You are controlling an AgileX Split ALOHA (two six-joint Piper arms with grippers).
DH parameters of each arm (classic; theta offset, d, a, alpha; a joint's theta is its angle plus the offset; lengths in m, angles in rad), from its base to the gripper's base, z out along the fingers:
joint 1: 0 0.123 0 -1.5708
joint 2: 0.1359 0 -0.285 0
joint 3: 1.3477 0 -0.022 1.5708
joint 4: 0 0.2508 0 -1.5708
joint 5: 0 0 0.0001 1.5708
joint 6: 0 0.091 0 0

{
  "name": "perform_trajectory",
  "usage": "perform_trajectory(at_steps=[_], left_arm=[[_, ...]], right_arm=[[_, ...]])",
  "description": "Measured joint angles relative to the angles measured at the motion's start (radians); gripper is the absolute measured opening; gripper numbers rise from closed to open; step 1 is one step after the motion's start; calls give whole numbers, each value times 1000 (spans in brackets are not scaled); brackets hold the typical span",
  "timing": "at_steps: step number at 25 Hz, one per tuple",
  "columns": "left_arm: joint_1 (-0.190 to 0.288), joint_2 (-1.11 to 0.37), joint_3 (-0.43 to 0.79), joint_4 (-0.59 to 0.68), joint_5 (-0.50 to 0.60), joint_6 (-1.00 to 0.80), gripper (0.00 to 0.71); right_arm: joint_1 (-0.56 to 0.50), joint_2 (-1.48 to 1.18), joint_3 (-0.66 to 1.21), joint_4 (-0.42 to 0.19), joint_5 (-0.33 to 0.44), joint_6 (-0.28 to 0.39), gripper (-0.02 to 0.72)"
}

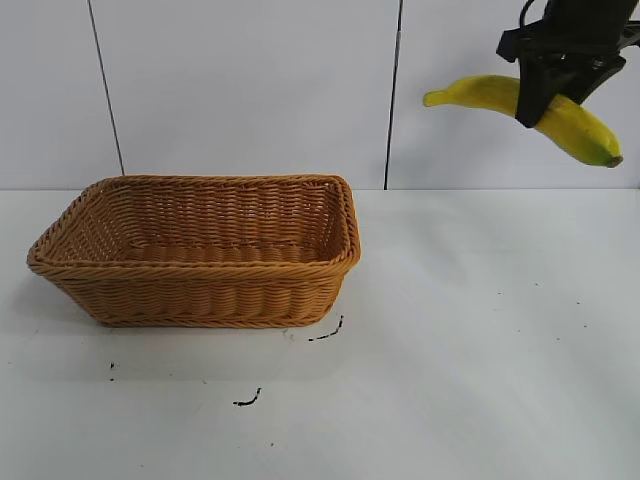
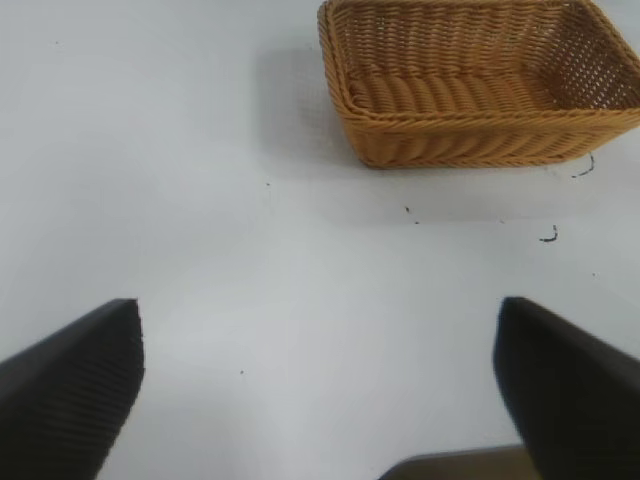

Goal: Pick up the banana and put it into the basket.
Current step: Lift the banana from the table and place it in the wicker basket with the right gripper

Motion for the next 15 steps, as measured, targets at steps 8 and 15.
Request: perform_trajectory(at_steps=[8,15], left_arm=[[0,0,0,0,0,0,690],[0,0,0,0,0,0,690]], right_arm=[[206,0,0,-57,-69,-8,301],[363,24,-26,-58,-121,-10,301]])
